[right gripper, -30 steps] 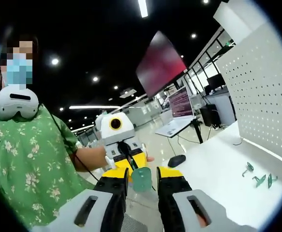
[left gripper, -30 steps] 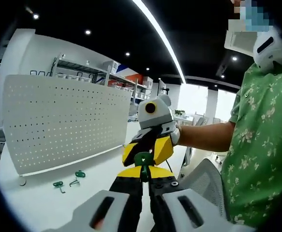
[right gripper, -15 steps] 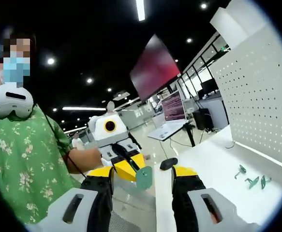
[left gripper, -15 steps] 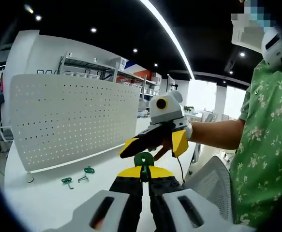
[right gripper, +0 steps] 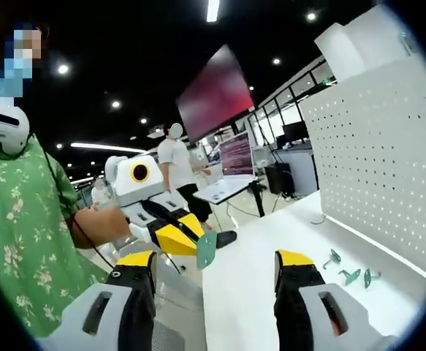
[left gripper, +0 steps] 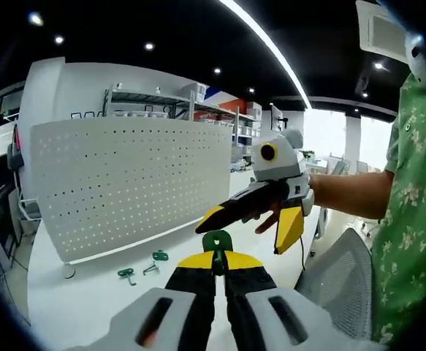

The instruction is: Insert the hook assembly into the mounting plate slot until the hook locks in place.

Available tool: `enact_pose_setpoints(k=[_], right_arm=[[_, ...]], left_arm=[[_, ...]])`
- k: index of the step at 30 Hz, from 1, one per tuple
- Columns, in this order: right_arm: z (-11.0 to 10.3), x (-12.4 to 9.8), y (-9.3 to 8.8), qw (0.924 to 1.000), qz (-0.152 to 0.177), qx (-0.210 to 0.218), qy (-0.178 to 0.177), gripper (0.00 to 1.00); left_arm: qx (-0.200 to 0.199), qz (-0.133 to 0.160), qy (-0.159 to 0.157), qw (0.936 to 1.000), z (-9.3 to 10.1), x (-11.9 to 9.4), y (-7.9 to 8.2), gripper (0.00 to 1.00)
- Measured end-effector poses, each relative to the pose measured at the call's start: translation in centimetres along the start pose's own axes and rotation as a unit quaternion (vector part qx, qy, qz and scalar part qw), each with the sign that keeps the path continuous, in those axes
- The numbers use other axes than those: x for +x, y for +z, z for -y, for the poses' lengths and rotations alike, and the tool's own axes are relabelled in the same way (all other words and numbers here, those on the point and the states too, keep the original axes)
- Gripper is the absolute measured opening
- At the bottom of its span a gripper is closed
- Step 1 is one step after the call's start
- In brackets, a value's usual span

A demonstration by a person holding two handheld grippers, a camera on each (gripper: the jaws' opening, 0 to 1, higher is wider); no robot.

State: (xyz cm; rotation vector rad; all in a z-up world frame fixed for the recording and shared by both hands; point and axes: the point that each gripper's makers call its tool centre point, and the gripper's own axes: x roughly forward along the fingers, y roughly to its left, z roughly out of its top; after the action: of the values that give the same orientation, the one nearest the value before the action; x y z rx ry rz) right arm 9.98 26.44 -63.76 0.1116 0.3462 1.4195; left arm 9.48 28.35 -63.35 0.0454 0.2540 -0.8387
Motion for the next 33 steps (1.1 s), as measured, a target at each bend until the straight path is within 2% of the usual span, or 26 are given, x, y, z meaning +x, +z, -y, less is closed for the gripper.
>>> enact_pose_setpoints(k=[6,12,17,20,30,33], right_arm=[[0.9,-0.5,-0.2,0.9993,-0.002,-0.006,-0.037,0.68],[1.5,-0.9,-0.7,0.9977,-0.012,-0.021,-0.064,0.7],[2.3,-1.4,-0.8,0.995,-0.007,-0.018,-0.098,0.7],[3.1,-2.0,-0.5,0.9922,0.009,-0.011,-0.124,0.7],[4.5,-3.7,-0.7,0.9826,0.031,-0.008,-0.183,0.7],[4.7,-4.1,-1.1,0.9808,0.041,0.002,-0.191,0.69]], left_arm=[[-0.01,0.013,0.05,0.9986,-1.9,-0.1,0.7,0.03],[-0.031,0.028,0.102,0.9939,-3.8,-0.4,1.4,0.03],[-0.033,0.03,0.129,0.9906,-4.8,-0.5,1.5,0.03],[-0.031,0.029,0.144,0.9887,-5.4,-0.4,1.7,0.03],[-0.018,0.046,0.197,0.9791,-8.7,0.1,4.5,0.03],[-0.014,0.055,0.21,0.9761,-9.8,0.2,5.5,0.03]])
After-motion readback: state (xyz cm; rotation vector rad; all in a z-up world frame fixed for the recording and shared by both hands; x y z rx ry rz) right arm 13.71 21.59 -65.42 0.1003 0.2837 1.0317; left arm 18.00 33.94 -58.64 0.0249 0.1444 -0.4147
